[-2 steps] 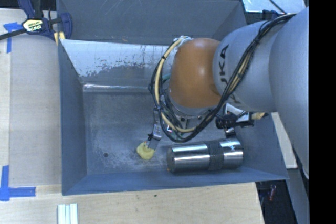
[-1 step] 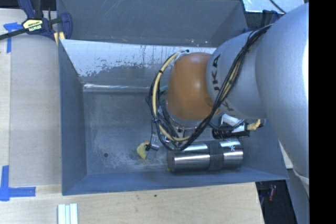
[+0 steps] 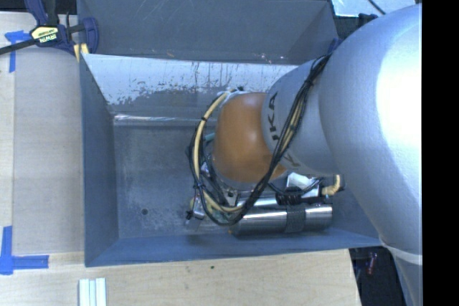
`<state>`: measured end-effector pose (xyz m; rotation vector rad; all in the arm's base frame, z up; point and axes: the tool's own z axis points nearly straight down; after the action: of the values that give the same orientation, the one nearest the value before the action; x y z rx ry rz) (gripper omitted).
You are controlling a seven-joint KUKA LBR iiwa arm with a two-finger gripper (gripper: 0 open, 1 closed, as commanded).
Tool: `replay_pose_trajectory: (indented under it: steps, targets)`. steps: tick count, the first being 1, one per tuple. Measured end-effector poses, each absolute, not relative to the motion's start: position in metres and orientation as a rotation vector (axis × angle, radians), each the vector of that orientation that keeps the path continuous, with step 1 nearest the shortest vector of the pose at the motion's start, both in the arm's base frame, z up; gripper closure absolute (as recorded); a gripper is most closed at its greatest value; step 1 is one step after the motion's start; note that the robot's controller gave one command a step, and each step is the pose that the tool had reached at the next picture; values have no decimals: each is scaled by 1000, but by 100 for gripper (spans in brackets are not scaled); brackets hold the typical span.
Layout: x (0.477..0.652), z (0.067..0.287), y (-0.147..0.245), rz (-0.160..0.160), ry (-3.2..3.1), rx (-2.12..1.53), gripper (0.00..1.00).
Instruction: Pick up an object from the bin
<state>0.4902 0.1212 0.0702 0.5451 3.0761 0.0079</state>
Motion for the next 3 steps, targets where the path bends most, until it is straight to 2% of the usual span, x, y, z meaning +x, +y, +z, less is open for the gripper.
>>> replay_pose_trajectory:
  steps: [1,2,3]
  targets:
    - [501,71,90,9,3053,635,100]
    - [501,71,90,9,3053,635,100]
    - [499,94,90,5,3061,637,100]
